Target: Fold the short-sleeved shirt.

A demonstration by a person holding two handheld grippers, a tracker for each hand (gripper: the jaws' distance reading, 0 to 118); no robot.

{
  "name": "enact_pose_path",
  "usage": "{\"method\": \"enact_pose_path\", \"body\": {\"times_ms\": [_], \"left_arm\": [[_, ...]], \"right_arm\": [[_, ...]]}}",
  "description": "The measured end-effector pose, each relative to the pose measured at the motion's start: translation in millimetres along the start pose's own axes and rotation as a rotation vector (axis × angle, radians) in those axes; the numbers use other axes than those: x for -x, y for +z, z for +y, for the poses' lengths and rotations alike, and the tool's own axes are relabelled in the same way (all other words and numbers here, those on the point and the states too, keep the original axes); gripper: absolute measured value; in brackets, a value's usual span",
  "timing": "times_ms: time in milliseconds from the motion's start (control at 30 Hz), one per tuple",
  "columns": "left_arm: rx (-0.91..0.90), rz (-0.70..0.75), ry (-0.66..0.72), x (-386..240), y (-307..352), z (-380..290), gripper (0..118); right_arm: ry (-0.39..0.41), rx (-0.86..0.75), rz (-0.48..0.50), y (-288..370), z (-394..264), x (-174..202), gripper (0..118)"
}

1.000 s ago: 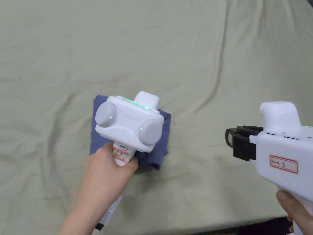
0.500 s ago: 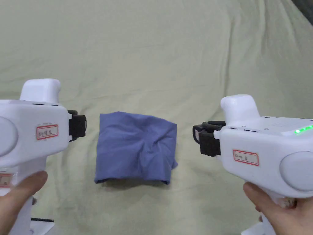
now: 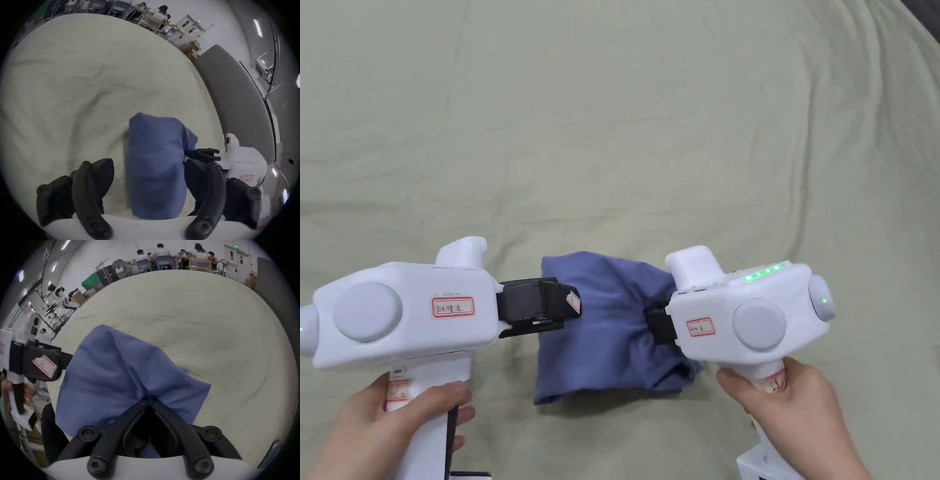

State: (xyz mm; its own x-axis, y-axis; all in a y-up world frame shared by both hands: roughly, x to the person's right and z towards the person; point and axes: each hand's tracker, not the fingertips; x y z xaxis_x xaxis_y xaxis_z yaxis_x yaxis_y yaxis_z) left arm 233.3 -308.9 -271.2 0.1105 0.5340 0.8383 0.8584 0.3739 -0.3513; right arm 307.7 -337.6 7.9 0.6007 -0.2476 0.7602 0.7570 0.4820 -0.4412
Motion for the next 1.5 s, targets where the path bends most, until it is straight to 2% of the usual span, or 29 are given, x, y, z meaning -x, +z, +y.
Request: {"method": "enact_pose_path", "body": {"times_ms": [67, 167, 233, 267, 300, 333, 400, 433, 533, 633, 667, 800, 967, 1067, 1133, 1167, 1200, 1267, 1333, 1500], "left_arm": [[0.018, -0.026, -0.034, 0.1, -18.2, 3.5, 107], [0.06, -0.122, -0.066, -6.7, -45.2, 3.8, 111], [0.074, -0.107, -0.064, -6.7, -59.6, 5.9, 113], [0.067, -0.103, -0.076, -3.9, -57.7, 4.2, 106], [-0.008, -0.109, -0.178, 2.5, -50.5, 3.4, 76], [-0.036, -0.053, -0.192, 7.9, -43.3, 5.3, 44], [0.039, -0.179, -0.032, 29.9, -35.0, 13.8, 44], [0.034, -0.203, -0.017, 37.0, -24.9, 13.2, 44], [-0.01, -0.102, -0.063, 51.5, 2.4, 16.6, 44], [-0.04, -0.018, -0.061, 79.4, 45.3, 23.2, 44], [-0.05, 0.033, -0.098, 92.1, 64.6, 26.5, 44], [-0.076, 0.332, -0.133, 153.3, 148.6, 41.8, 44], [-0.074, 0.671, -0.036, 248.2, 229.4, 57.4, 44], [-0.056, 0.707, 0.047, 285.9, 241.2, 57.7, 44], [-0.058, 0.682, 0.055, 298.9, 236.1, 56.7, 44], [-0.073, 0.674, 0.071, 301.9, 230.3, 55.2, 45], [-0.083, 0.697, 0.071, 302.1, 224.8, 53.0, 58], [-0.094, 0.804, 0.001, 297.2, 214.8, 46.9, 112], [-0.132, 0.837, -0.084, 291.5, 221.9, 39.1, 117], [-0.238, 0.941, -0.121, 252.9, 277.4, 22.4, 116]], "right_arm": [[0.018, 0.007, 0.019, -1.1, 5.2, -2.7, 4], [0.049, 0.016, 0.038, -1.6, 9.1, -4.8, 4], [0.054, 0.017, 0.046, -1.5, 9.9, -5.9, 4], [0.056, 0.014, 0.048, -0.2, 9.6, -4.5, 4], [0.057, 0.007, 0.047, 2.6, 9.6, -3.1, 4], [0.059, -0.004, 0.04, 5.8, 9.4, -1.6, 4], [0.013, -0.067, 0.121, 16.5, 11.7, 2.8, 4], [0.007, -0.093, 0.125, 21.7, 14.2, 8.1, 4], [0.068, -0.144, 0.108, 36.0, 27.2, 32.8, 4], [0.091, -0.174, 0.142, 45.1, 40.4, 56.5, 4], [0.1, -0.183, 0.152, 46.7, 44.9, 66.4, 4], [0.157, -0.206, 0.171, 51.0, 54.9, 104.8, 4], [0.199, -0.202, 0.208, 41.8, 63.4, 143.9, 4], [0.209, -0.189, 0.216, 31.2, 66.7, 158.5, 4], [0.206, -0.182, 0.219, 26.4, 66.3, 164.4, 4], [0.205, -0.175, 0.217, 24.5, 66.1, 166.1, 4], [0.206, -0.17, 0.215, 23.1, 65.9, 166.7, 4], [0.213, -0.162, 0.204, 22.6, 65.0, 168.3, 4], [0.227, -0.158, 0.175, 24.4, 64.9, 166.4, 4], [0.227, -0.187, 0.137, 40.6, 66.2, 157.2, 4]]}}
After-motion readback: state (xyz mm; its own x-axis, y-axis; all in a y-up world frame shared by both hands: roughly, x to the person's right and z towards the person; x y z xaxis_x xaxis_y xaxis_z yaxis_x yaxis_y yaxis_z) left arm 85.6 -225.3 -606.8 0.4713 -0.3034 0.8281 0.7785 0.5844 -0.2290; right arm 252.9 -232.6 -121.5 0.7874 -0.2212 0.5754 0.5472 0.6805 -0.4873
